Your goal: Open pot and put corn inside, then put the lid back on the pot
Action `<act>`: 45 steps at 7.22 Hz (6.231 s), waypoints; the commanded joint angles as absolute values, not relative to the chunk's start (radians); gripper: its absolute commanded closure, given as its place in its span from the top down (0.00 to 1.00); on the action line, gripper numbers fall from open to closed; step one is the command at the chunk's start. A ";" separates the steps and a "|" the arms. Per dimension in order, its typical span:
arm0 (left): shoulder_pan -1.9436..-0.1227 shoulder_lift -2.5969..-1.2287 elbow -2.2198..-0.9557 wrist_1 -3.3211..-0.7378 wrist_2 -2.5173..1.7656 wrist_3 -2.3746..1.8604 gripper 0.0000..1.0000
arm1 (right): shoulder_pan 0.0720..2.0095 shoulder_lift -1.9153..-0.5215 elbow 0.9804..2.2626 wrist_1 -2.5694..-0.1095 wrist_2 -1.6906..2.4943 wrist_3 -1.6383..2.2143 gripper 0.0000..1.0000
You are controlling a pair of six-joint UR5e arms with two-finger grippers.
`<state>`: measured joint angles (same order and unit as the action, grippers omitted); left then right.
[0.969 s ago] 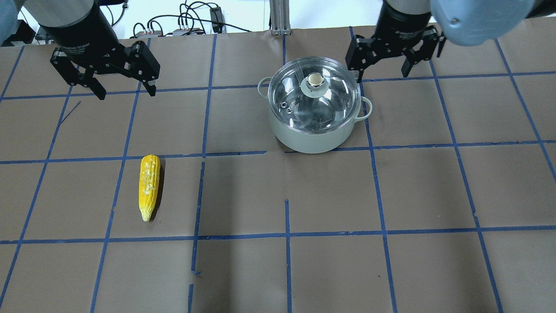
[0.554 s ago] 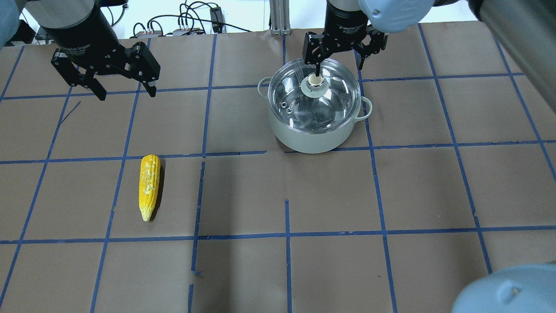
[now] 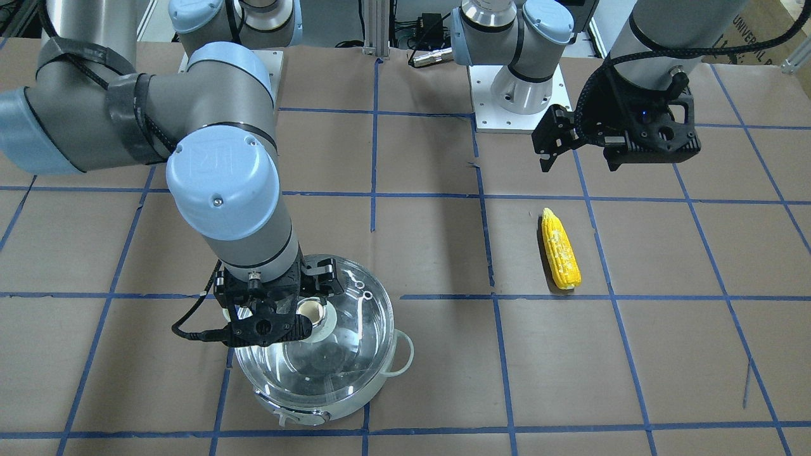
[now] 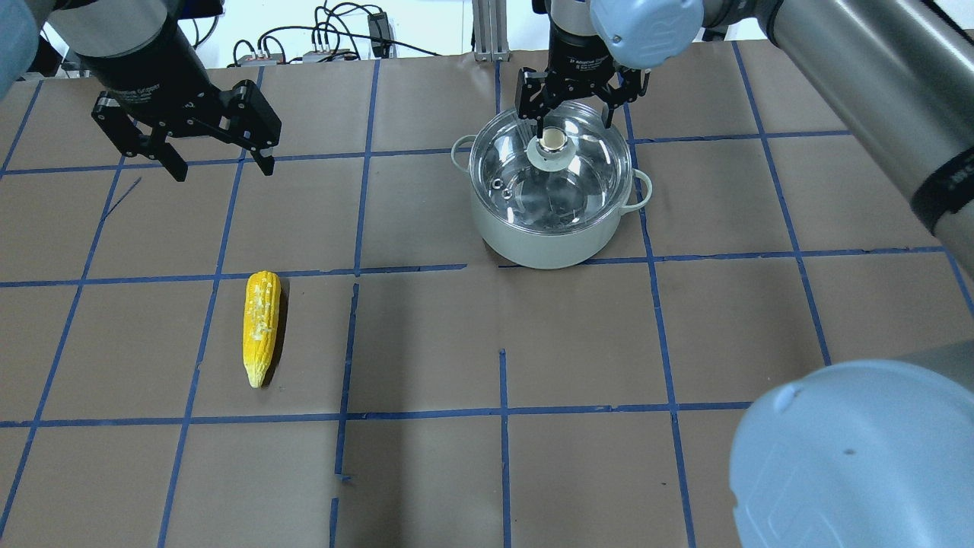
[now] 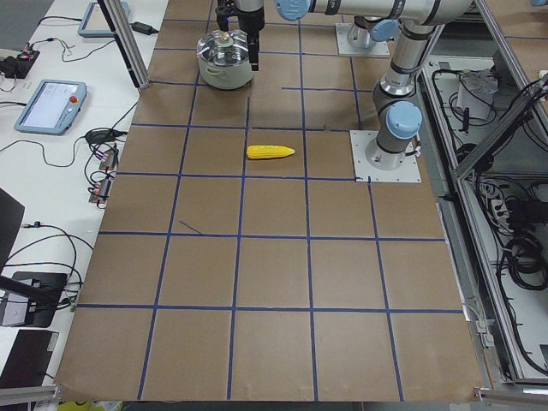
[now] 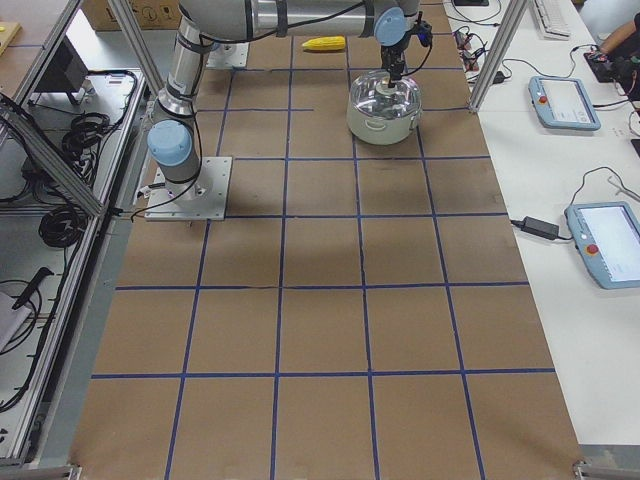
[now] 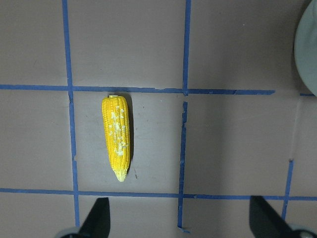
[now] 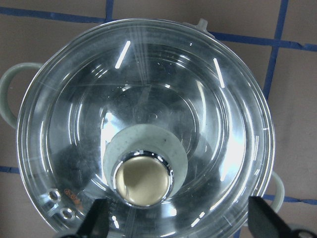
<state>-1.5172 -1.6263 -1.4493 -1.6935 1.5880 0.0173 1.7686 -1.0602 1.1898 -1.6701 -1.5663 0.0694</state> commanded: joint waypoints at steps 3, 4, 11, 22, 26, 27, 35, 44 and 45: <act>-1.516 -1.626 -1.450 -1.694 1.588 0.018 1.00 | 1.776 -1.025 1.189 -1.713 -1.565 0.072 1.00; -1.516 -1.626 -1.450 -1.694 1.589 0.020 1.00 | 1.785 -1.020 1.189 -1.715 -1.565 0.074 1.00; -1.513 -1.626 -1.451 -1.692 1.588 0.021 1.00 | 1.809 -1.006 1.187 -1.721 -1.566 0.066 0.62; -1.421 -1.627 -1.616 -1.543 1.579 0.158 1.00 | 1.622 -1.476 1.425 -1.516 -1.560 -0.144 0.32; -1.326 -1.696 -1.978 -1.084 1.585 0.285 1.00 | 1.437 -1.552 1.575 -1.535 -1.549 -0.230 0.32; -1.290 -1.745 -2.040 -0.980 1.585 0.307 1.00 | 1.437 -1.552 1.577 -1.557 -1.551 -0.230 0.32; -1.304 -1.823 -2.099 -0.882 1.588 0.293 0.26 | 1.436 -1.523 1.578 -1.586 -1.552 -0.261 0.32; -1.760 -1.975 -1.346 -1.381 1.482 -0.135 0.26 | 1.430 -1.522 1.575 -1.592 -1.586 -0.296 0.32; -1.814 -2.041 -1.242 -1.406 1.483 -0.173 0.26 | 1.430 -1.522 1.578 -1.610 -1.598 -0.316 0.32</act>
<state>-1.7456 -1.9607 -1.3667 -1.3847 1.4834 -0.1344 1.4298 -1.5217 1.5746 -1.5950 -1.5783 -0.2946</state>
